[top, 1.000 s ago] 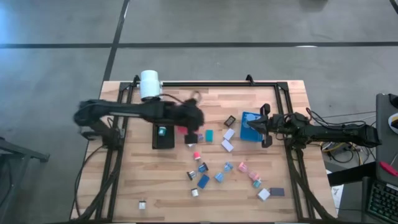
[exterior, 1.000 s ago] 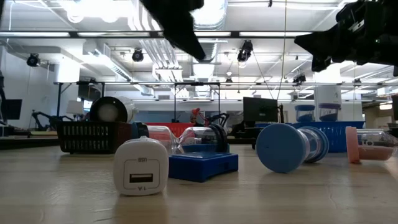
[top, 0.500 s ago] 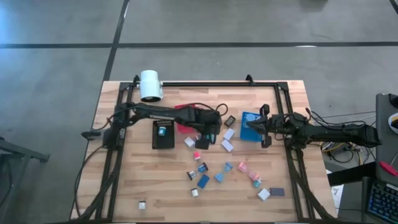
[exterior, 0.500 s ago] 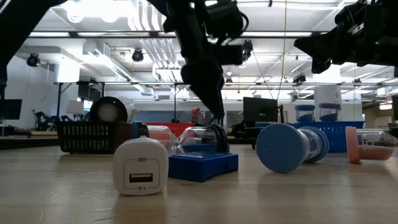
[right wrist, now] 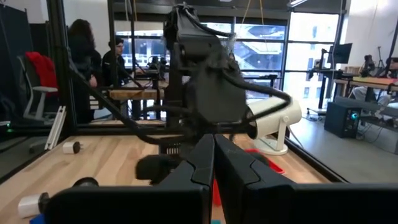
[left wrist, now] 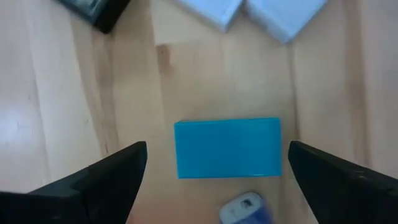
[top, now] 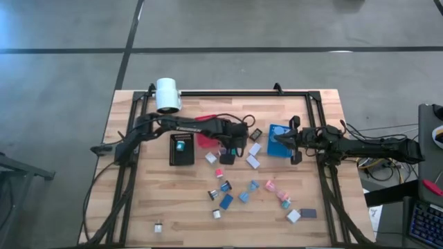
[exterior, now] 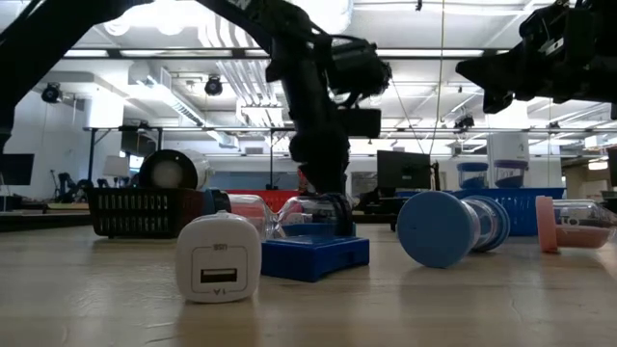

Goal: Pick & Place Office items
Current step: Put the light blue digital clock into the red bin

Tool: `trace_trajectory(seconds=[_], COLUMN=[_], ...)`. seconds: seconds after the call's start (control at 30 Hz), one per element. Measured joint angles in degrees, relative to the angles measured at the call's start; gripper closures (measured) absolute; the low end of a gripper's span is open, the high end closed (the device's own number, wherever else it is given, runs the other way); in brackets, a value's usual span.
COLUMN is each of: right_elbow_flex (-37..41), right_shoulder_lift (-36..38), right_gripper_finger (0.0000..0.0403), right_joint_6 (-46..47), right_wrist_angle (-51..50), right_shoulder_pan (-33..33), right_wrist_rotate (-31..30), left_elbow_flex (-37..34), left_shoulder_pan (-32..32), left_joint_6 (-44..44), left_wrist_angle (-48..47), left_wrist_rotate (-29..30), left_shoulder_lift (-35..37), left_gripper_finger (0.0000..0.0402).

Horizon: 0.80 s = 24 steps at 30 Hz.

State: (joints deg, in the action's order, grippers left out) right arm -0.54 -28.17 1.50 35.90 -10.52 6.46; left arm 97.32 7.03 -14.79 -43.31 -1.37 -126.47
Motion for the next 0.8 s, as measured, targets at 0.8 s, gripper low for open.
trace_trajectory(seconds=[0.8], right_elbow_flex=[0.0], right_shoulder_lift=[0.0], right_gripper_finger=[0.0394], right_joint_6=[-0.1], right_wrist_angle=[-0.1], right_shoulder_pan=[0.0], right_wrist_rotate=[-0.1], left_elbow_flex=[-2.1], left_shoulder_pan=[0.1], left_joint_6=[-0.4], left_wrist_angle=[3.3], left_wrist_rotate=[-3.0], left_shoulder_lift=[-2.1], left_gripper_finger=[0.0075])
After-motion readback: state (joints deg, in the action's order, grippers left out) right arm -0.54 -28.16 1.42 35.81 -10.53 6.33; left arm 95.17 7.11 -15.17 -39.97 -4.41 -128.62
